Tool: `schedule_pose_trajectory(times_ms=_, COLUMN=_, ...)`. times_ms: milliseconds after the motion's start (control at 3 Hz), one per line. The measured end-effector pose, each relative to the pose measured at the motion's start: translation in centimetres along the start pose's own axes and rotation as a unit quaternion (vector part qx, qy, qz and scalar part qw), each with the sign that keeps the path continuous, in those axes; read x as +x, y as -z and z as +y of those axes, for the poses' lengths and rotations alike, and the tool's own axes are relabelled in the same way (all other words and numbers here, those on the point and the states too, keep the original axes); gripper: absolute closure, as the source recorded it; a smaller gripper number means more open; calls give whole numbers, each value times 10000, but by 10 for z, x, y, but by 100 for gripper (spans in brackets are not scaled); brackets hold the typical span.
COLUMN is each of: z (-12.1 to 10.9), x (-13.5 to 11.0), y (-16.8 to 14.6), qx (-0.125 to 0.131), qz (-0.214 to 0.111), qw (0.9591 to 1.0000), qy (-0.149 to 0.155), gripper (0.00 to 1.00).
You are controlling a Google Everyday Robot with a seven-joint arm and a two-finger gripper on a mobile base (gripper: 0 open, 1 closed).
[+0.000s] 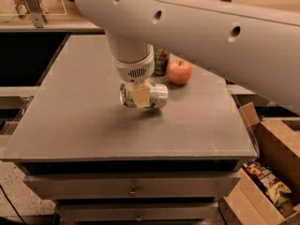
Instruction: Knock 7up can over
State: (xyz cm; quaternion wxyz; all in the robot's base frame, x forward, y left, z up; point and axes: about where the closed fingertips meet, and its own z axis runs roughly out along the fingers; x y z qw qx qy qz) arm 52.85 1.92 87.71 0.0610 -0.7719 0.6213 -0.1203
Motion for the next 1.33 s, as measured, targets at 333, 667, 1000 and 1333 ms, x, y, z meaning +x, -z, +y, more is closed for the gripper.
schedule_pose_trajectory(times_ms=333, z=6, x=-13, y=-7, qx=-335, qz=-176, qw=9984, qy=424, gripper=13)
schedule_pose_trajectory(times_ms=667, z=9, x=-20, y=-12, qx=-542, qz=-272, qw=9959, qy=676, gripper=0)
schedule_pose_trajectory(times_ms=1000, z=15, x=-35, y=-16, qx=-737, qz=-568, qw=9906, qy=1007, gripper=0)
schedule_pose_trajectory(times_ms=1333, z=15, x=-35, y=-16, qx=-736, qz=-568, qw=9906, qy=1007, gripper=0)
